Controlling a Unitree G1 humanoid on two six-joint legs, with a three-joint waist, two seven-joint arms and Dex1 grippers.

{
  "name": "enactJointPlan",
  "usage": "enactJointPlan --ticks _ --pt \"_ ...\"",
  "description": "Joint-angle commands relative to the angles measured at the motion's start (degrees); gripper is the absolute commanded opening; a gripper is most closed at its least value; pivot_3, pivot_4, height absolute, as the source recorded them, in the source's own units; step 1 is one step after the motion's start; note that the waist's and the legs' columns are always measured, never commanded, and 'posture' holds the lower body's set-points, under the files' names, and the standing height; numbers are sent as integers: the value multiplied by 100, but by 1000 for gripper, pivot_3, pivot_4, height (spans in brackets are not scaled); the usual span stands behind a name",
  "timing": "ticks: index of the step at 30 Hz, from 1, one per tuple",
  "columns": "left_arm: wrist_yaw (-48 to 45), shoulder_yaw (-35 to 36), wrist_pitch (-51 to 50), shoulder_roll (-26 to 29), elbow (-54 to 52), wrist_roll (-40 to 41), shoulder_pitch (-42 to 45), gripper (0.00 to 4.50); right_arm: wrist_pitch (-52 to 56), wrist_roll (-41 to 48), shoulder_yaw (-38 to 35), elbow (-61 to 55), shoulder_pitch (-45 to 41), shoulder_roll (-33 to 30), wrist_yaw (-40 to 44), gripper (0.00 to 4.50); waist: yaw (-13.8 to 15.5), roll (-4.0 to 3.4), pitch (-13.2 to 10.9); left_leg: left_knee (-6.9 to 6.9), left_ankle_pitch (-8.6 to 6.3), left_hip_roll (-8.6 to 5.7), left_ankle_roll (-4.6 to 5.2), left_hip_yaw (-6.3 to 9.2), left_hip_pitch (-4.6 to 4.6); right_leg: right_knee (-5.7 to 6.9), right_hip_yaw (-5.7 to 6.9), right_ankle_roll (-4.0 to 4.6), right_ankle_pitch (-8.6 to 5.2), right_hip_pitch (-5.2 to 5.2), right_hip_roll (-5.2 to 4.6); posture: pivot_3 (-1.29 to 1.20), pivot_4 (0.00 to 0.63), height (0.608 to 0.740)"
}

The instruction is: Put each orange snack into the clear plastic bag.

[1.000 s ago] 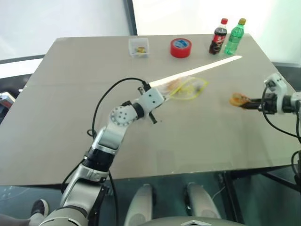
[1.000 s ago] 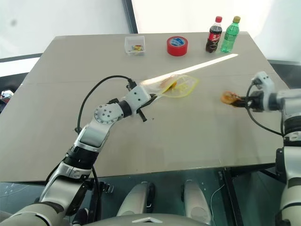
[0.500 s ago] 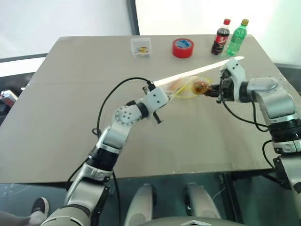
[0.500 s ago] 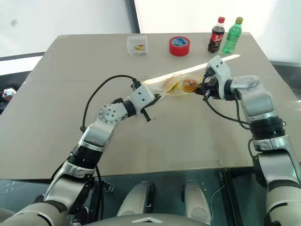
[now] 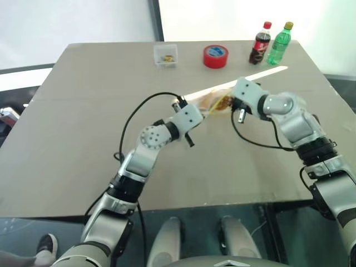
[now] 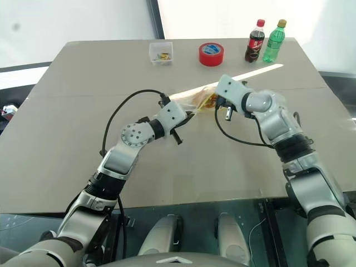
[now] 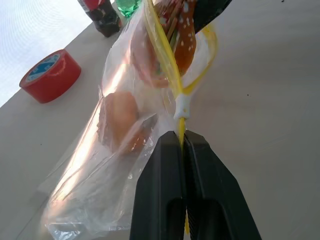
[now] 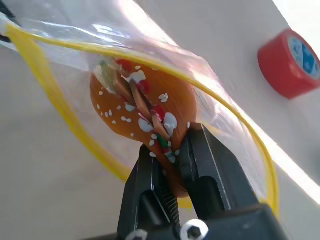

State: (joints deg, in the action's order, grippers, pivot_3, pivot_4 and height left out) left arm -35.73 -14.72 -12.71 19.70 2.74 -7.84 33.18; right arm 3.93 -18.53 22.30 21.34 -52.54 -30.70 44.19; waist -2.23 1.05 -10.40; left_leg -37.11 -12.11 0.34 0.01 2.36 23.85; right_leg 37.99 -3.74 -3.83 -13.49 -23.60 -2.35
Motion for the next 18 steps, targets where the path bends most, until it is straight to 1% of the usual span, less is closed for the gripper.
enactJointPlan --ticks 1,4,6,8,9,10,13,14,15,16,18 --pt "70 -44 65 -61 -202 -52 125 0 -409 -248 17 -118 -330 127 -263 15 -2 0 0 0 0 0 0 0 0 0 0 0 0 0 0 0 150 740" --pt "61 -48 78 -96 -185 -58 147 0 -682 -415 67 55 -338 250 -439 15 -3 0 0 0 0 0 0 2 0 0 1 0 0 0 0 0 150 740" --pt "59 -42 94 -126 -182 -42 157 0 -1194 -660 166 520 -408 301 -835 15 -1 0 0 0 0 0 0 2 -1 0 1 0 0 1 0 0 150 740" --pt "69 -29 92 -143 -180 -22 163 0 -1607 -917 237 990 -516 329 -1344 1032 -6 0 0 0 0 0 0 0 -1 -1 1 0 0 1 0 0 150 740" --pt "72 -24 90 -147 -177 -20 163 0 -1784 -1050 300 1209 -560 303 -1481 1368 -4 0 0 0 0 -1 0 -1 -1 -1 0 1 0 1 -1 0 150 740" --pt "74 -20 90 -152 -172 -23 164 0 -1981 -1158 351 1388 -593 277 -1593 1877 -7 0 0 0 0 -1 0 1 -1 -1 0 1 0 1 -1 0 150 740" --pt "87 4 66 -160 -186 -17 150 0 -2322 -1330 395 1717 -646 202 -1802 3298 -13 0 0 4 0 0 0 0 -1 -1 0 1 0 0 0 0 150 740" --pt "92 12 59 -160 -189 -14 145 0 -2389 -1348 381 1788 -653 180 -1826 3886 -14 0 0 4 0 0 0 0 -1 -1 0 1 0 0 0 0 150 740" --pt "96 18 57 -157 -182 -14 145 0 -2446 -1311 345 1813 -654 150 -1754 4290 -14 0 0 5 0 0 0 0 -1 -2 0 1 0 0 0 0 150 740" --pt "97 24 55 -150 -189 -12 137 0 -2483 -1238 297 1787 -639 124 -1640 4441 -14 0 0 5 0 0 0 0 -1 -2 -1 1 0 0 0 0 150 740" --pt "107 34 48 -138 -188 -5 135 0 -2475 -941 159 1616 -578 46 -1209 4441 -15 0 0 5 0 0 0 0 -1 -2 -1 1 0 0 0 0 150 740"
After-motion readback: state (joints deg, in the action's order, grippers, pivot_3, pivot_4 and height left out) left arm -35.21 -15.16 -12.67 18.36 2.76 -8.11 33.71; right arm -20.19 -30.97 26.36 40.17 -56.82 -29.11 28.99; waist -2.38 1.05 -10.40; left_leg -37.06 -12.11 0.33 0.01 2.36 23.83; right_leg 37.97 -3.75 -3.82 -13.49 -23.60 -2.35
